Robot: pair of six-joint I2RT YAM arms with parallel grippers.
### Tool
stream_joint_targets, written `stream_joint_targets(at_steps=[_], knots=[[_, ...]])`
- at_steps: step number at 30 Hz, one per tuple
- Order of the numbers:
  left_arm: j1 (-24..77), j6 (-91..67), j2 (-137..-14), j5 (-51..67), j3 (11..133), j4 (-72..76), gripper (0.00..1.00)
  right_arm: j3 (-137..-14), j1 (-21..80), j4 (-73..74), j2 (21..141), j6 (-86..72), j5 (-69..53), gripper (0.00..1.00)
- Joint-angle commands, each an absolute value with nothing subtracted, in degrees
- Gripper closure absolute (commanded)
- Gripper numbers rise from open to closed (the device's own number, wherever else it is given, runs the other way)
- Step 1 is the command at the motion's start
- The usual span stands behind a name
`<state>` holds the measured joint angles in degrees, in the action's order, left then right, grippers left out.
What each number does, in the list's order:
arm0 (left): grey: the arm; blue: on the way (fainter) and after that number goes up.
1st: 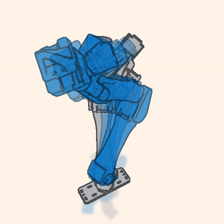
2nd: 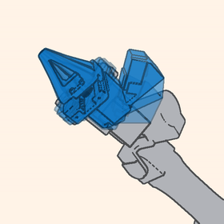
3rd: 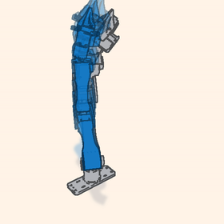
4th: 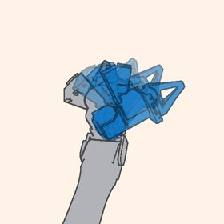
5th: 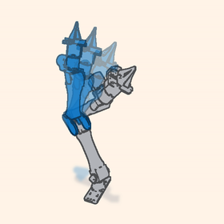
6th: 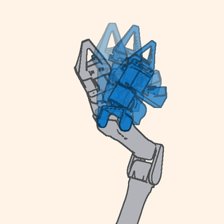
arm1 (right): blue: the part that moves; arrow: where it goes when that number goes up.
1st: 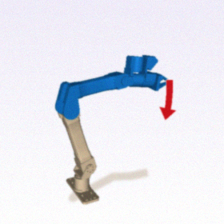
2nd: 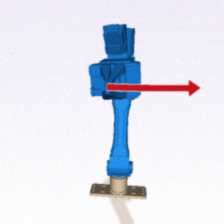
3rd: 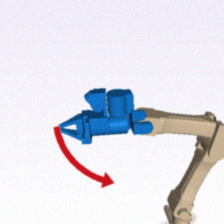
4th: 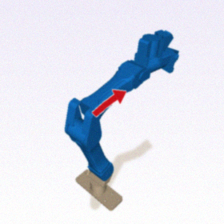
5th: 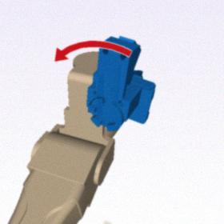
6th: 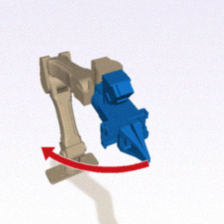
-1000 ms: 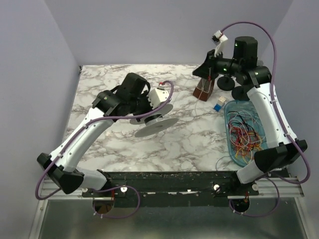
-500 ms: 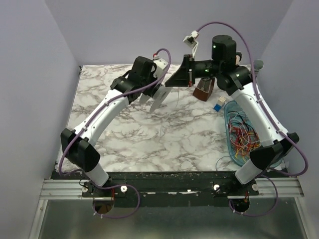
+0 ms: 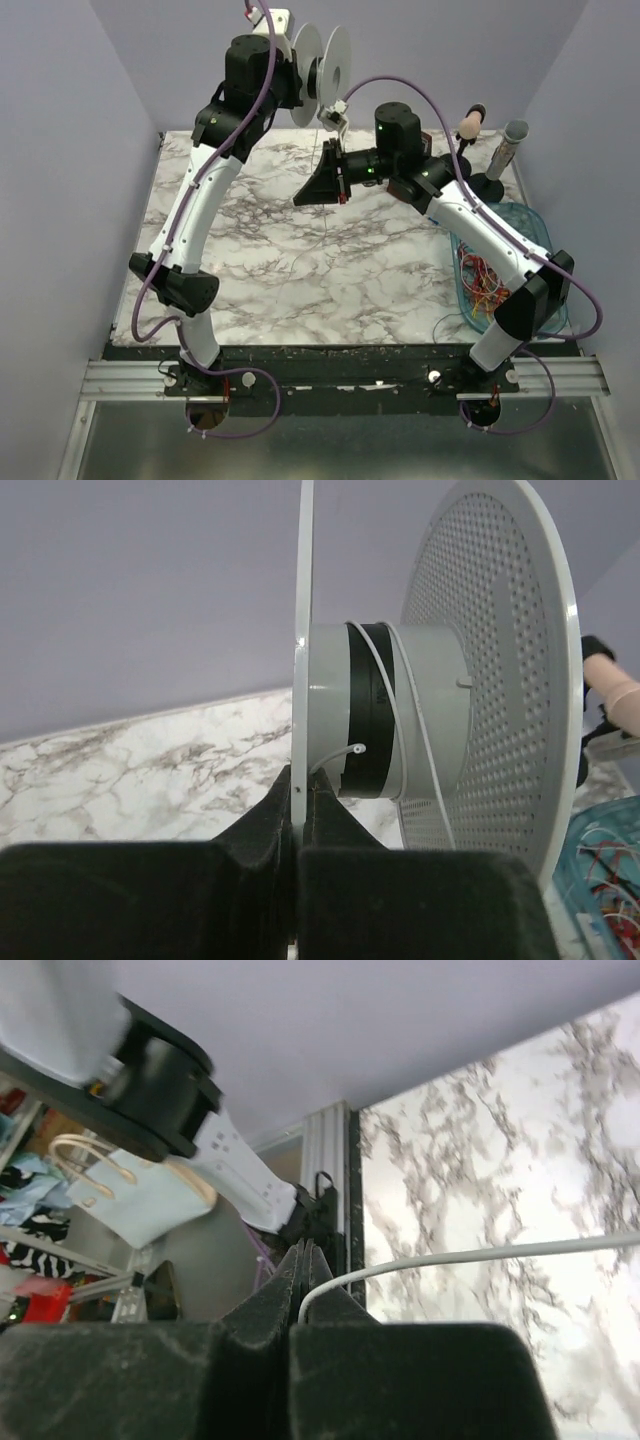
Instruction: Wrap the cables
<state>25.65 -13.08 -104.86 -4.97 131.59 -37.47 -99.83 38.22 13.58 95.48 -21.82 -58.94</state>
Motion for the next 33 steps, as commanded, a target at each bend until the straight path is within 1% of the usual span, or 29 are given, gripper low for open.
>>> stream_joint_targets(at_steps=[1, 6, 8, 11, 16, 19, 23, 26, 33], knots=[[25.66, -18.45, -101.62, -0.62, 135.45, -34.46, 1.0, -93.18, 38.58, 11.69, 92.64, -14.25, -51.34, 0.99], [25.84, -20.65, -97.74, 4.83, 135.88, -36.21, 1.0, -87.9, 38.58, 9.51, 93.6, -12.3, -45.53, 0.99], [25.84, -20.39, -96.51, 6.41, 136.58, -36.73, 1.0, -84.83, 38.41, 5.47, 93.17, -14.23, -44.04, 0.93], [25.75, -19.34, -95.19, 7.56, 138.42, -37.35, 1.0, -79.39, 38.23, -3.39, 91.59, -17.13, -42.72, 0.81], [25.75, -17.58, -93.43, 8.35, 140.36, -38.76, 1.0, -67.0, 38.14, -23.24, 88.86, -24.86, -37.27, 0.78], [25.75, -17.23, -92.99, 9.49, 141.76, -39.72, 1.0, -63.99, 38.14, -30.92, 90.61, -26.98, -36.57, 0.76], [25.75, -16.96, -93.08, 11.33, 143.61, -39.81, 1.0, -63.28, 38.06, -32.17, 92.98, -26.37, -34.72, 0.74], [25.75, -16.96, -93.25, 11.95, 145.36, -40.08, 1.0, -62.84, 37.79, -31.99, 94.48, -26.11, -34.72, 0.65], [25.75, -15.03, -93.69, 13.01, 147.04, -39.2, 1.0, -63.81, 37.53, -31.81, 97.55, -25.93, -34.28, 0.55]])
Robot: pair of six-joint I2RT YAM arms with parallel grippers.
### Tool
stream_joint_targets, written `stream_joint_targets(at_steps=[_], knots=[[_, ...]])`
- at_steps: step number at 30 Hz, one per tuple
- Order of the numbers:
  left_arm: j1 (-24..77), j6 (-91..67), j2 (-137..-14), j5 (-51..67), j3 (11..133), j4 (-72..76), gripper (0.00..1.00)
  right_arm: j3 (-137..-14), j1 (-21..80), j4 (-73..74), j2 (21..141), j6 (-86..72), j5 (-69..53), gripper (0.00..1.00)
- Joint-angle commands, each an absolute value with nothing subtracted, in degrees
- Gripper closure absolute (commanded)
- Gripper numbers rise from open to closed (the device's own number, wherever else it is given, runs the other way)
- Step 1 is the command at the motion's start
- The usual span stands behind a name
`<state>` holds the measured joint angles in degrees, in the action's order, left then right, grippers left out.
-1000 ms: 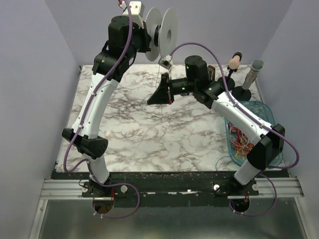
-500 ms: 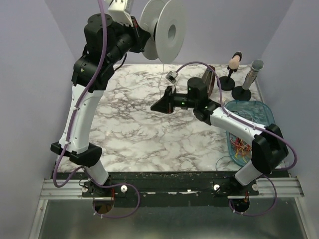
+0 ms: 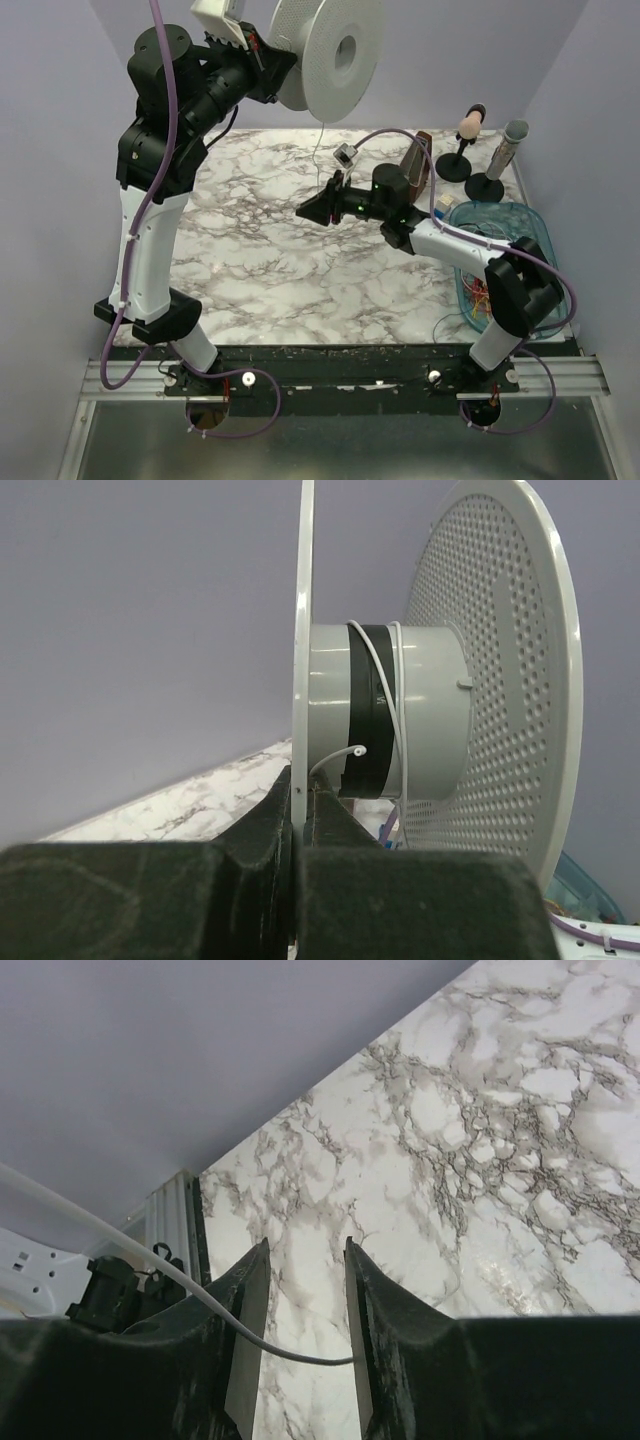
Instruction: Wrap the cables
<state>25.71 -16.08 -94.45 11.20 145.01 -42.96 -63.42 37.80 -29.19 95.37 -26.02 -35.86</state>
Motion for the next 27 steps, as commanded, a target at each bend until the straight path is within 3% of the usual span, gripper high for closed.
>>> stream_joint_targets(at_steps=[1, 10, 12, 13, 15, 21, 24, 27], knots=[[25.75, -15.03, -93.78, 13.01, 147.04, -39.11, 1.0, -63.98, 37.53, -32.08, 97.73, -26.01, -34.19, 0.54], [25.75, -14.94, -94.13, 14.15, 148.62, -38.14, 1.0, -64.16, 37.27, -30.94, 99.75, -26.19, -31.82, 0.51], [25.75, -14.77, -94.04, 14.5, 148.97, -38.23, 1.0, -63.99, 37.0, -30.59, 100.72, -26.28, -32.08, 0.64], [25.75, -14.77, -93.87, 14.94, 148.97, -38.23, 1.0, -63.9, 36.83, -30.59, 101.07, -26.63, -32.34, 0.79], [25.75, -14.59, -93.61, 16.95, 148.8, -38.06, 1.0, -63.72, 35.78, -30.67, 101.86, -27.77, -33.39, 0.99], [24.96, -11.96, -89.57, 31.17, 140.99, -36.12, 1.0, -59.51, 27.35, -32.26, 98.8, -30.5, -34.37, 0.99], [24.96, -5.48, -87.28, 39.7, 136.68, -39.53, 1.0, -58.01, 21.2, -29.28, 94.67, -29.19, -33.58, 0.99], [24.96, 5.22, -84.82, 40.61, 132.03, -46.38, 1.0, -59.14, 15.49, -21.22, 90.46, -26.56, -33.57, 0.99]])
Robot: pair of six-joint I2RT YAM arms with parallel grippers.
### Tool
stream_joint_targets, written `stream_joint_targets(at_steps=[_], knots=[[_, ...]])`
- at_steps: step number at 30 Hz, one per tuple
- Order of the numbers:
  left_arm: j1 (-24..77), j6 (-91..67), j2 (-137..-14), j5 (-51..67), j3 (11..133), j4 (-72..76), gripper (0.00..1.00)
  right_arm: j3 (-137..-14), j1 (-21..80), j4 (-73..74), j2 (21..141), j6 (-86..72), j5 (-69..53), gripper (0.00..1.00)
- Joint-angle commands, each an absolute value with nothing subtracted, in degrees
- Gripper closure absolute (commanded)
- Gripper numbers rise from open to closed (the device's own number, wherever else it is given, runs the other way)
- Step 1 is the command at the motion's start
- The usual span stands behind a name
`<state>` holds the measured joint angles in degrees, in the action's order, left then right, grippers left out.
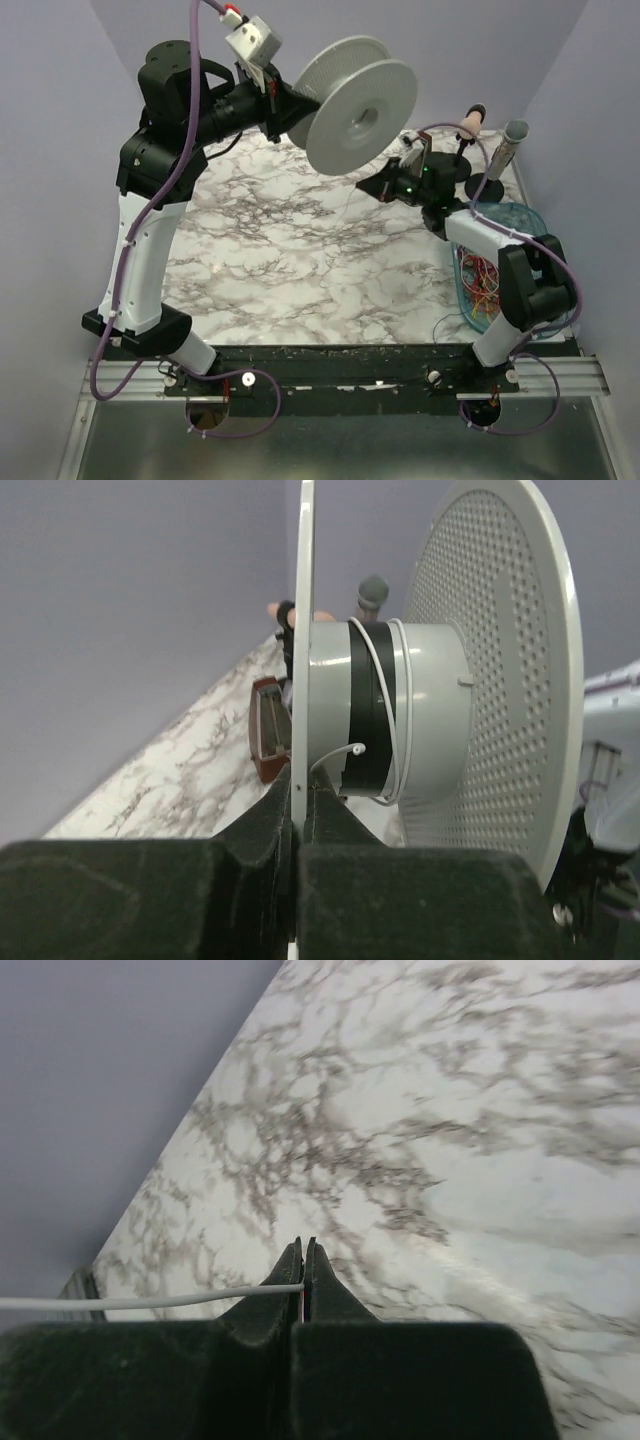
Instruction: Wrap the cables
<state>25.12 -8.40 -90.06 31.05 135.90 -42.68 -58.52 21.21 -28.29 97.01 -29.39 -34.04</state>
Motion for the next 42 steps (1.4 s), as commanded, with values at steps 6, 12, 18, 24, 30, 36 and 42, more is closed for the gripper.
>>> stream_joint_targets(at_steps=[6, 12, 18, 24, 30, 36, 42], knots=[[25.14, 28.7, -80.78, 30.61, 119.47, -57.21, 1.0, -67.39, 12.13, 3.47, 82.71, -9.25, -30.67, 0.99], [30.05, 41.82, -75.59, 12.16, 97.94, -50.9, 1.0, -79.09, 12.74, 20.64, 80.69, -2.55, -38.21, 0.99], [34.45, 42.46, -75.4, -1.64, 88.34, -40.8, 1.0, -89.97, 18.18, 36.09, 82.52, 2.45, -43.5, 0.99], [36.03, 37.36, -78.57, -14.66, 85.44, -28.24, 1.0, -105.88, 23.2, 50.7, 90.25, -3.76, -53.87, 0.99], [35.69, 27.19, -81.55, -15.83, 86.73, -23.46, 1.0, -107.25, 26.89, 33.73, 90.27, -22.63, -61.33, 0.99], [30.86, 5.75, -88.93, -6.25, 105.7, -29.0, 1.0, -97.03, 36.11, 0.63, 89.47, -37.18, -63.99, 0.99], [26.46, -13.34, -95.18, -0.09, 125.13, -34.8, 1.0, -92.56, 38.76, 1.49, 90.18, -31.3, -50.83, 0.99]])
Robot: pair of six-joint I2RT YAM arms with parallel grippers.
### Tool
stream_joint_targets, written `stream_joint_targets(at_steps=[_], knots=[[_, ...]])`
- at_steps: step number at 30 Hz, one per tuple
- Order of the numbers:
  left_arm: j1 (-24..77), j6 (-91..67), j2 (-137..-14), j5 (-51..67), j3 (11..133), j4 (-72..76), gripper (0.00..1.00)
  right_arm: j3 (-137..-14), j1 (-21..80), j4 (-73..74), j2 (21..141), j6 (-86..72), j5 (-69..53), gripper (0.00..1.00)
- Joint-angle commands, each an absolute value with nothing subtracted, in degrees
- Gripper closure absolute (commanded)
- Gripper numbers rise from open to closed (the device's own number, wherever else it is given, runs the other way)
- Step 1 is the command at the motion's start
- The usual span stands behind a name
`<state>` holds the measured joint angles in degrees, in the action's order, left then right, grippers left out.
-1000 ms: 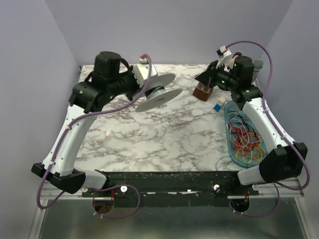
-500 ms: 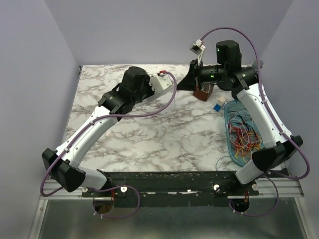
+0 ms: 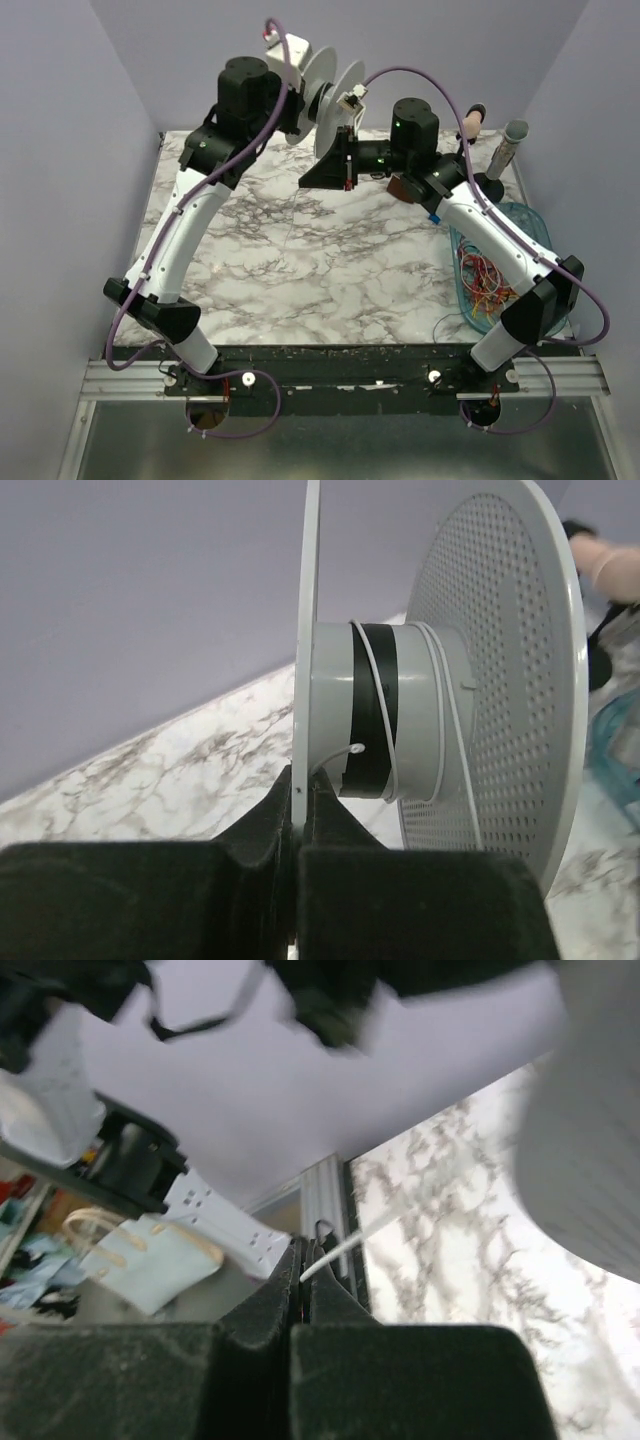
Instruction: Wrap the cables
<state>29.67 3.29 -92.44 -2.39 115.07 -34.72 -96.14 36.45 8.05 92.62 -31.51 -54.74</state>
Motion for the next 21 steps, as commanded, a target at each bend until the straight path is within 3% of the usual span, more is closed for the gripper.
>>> stream_joint_targets(at_steps=[1, 9, 15, 21], knots=[[26.19, -15.1, -95.62, 2.0, 127.33, -35.33, 1.0, -91.24, 38.93, 1.49, 89.65, -29.81, -48.28, 0.99], [25.84, -23.11, -97.12, 5.27, 138.16, -38.32, 1.0, -82.81, 39.55, -1.56, 88.86, -27.59, -32.88, 0.98], [25.84, -24.78, -95.98, 8.96, 139.92, -38.14, 1.0, -73.93, 39.46, -18.43, 87.45, -34.53, -31.82, 0.85], [25.75, -24.96, -95.1, 10.81, 140.45, -38.67, 1.0, -71.37, 39.46, -19.51, 85.61, -32.62, -26.9, 0.69]])
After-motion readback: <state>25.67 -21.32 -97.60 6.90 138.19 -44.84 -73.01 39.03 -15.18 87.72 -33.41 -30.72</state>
